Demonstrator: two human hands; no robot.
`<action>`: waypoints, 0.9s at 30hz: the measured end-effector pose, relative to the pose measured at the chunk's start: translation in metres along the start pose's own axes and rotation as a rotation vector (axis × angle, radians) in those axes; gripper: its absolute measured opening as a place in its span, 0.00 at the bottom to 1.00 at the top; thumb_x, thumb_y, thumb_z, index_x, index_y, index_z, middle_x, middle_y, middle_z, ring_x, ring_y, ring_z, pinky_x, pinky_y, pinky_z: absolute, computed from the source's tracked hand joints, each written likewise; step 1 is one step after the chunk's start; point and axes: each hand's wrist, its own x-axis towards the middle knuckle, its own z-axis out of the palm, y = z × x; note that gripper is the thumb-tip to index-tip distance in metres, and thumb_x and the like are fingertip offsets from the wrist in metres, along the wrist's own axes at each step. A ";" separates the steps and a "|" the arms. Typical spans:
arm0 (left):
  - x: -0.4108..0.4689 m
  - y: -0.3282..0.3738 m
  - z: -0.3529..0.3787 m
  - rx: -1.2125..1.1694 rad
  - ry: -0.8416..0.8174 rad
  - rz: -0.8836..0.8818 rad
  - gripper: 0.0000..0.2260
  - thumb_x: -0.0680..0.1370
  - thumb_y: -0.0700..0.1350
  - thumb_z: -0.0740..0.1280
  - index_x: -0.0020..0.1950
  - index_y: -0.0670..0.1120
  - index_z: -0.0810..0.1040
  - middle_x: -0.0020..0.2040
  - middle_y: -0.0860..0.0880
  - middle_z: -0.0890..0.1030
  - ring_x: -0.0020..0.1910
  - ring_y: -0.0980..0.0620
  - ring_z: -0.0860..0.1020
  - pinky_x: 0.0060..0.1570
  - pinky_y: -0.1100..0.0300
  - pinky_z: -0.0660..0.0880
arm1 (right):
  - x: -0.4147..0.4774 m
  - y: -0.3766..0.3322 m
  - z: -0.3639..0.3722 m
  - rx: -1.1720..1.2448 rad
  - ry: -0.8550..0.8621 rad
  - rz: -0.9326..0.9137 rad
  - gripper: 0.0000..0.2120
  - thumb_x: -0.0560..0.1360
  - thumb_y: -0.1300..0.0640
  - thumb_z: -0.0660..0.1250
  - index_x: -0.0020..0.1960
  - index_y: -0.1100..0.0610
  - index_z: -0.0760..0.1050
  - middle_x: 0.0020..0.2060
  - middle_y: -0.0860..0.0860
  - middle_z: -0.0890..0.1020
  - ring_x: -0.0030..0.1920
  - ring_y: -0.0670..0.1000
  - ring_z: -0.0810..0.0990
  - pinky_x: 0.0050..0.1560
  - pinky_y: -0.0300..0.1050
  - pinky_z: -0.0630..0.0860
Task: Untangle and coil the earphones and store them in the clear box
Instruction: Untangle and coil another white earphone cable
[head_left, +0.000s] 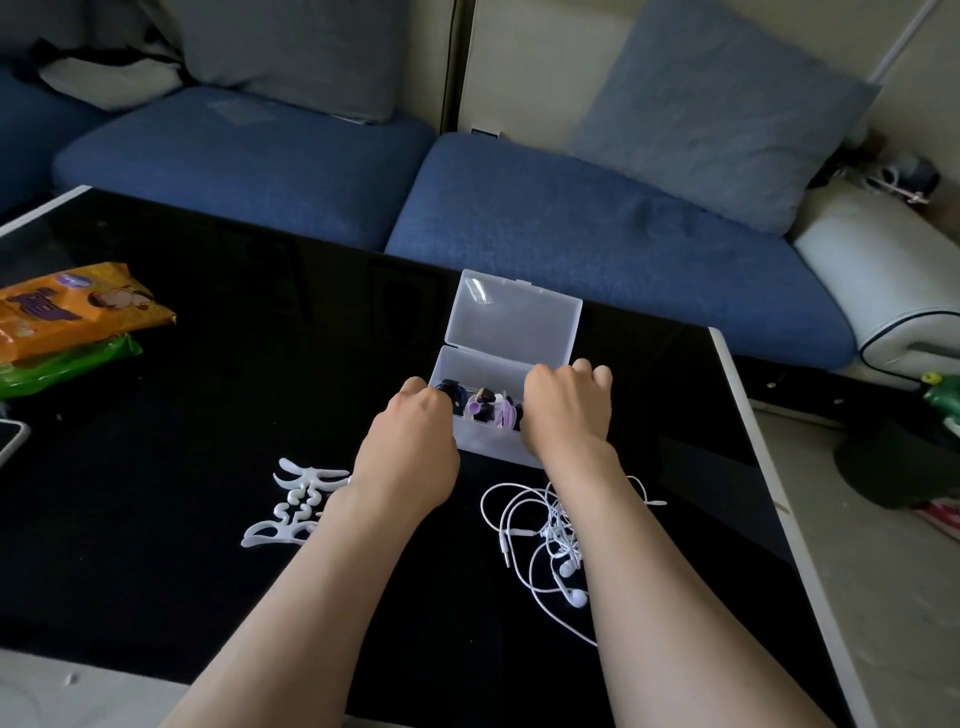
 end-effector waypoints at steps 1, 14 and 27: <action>0.000 0.000 0.000 -0.001 -0.002 0.002 0.13 0.82 0.36 0.66 0.67 0.39 0.78 0.67 0.43 0.73 0.58 0.39 0.80 0.55 0.47 0.80 | 0.001 -0.002 -0.001 0.008 -0.033 -0.009 0.10 0.77 0.63 0.66 0.46 0.51 0.67 0.54 0.54 0.84 0.62 0.59 0.75 0.62 0.54 0.65; -0.014 0.003 -0.006 -0.108 0.069 0.128 0.13 0.79 0.36 0.64 0.60 0.47 0.80 0.61 0.46 0.75 0.53 0.41 0.79 0.51 0.44 0.80 | -0.041 0.016 -0.006 0.217 0.160 -0.028 0.13 0.78 0.62 0.65 0.60 0.51 0.81 0.60 0.54 0.75 0.61 0.60 0.69 0.58 0.54 0.64; -0.042 0.044 0.042 0.081 -0.277 0.300 0.23 0.77 0.31 0.63 0.71 0.46 0.73 0.64 0.46 0.77 0.64 0.41 0.77 0.62 0.44 0.75 | -0.122 0.081 -0.009 0.644 -0.248 0.328 0.10 0.77 0.65 0.71 0.54 0.57 0.74 0.50 0.57 0.78 0.42 0.57 0.78 0.38 0.47 0.73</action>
